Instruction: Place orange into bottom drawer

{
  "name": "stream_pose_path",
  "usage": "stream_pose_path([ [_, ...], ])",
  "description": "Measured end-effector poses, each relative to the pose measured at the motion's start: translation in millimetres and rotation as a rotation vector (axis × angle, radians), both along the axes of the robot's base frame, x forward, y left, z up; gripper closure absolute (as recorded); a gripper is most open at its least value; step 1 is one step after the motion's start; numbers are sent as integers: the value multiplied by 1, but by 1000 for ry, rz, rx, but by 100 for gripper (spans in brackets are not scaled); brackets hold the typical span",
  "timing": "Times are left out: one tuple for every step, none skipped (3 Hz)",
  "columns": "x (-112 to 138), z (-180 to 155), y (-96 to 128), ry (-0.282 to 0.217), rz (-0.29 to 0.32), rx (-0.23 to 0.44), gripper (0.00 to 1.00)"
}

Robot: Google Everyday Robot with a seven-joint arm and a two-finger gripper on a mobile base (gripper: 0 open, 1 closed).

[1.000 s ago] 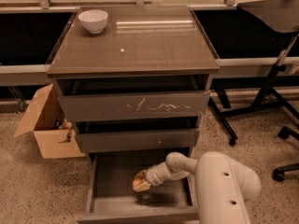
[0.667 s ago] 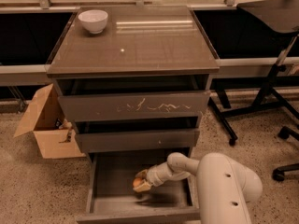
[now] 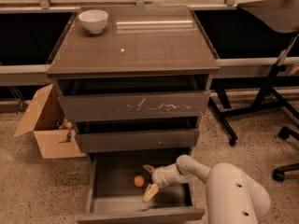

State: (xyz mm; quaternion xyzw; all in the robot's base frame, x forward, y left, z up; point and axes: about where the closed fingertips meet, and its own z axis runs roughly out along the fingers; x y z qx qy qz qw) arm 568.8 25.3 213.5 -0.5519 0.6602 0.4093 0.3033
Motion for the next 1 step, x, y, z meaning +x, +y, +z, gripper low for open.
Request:
stream_pose_path([
  [-5, 32, -24, -48, -17, 90, 0],
])
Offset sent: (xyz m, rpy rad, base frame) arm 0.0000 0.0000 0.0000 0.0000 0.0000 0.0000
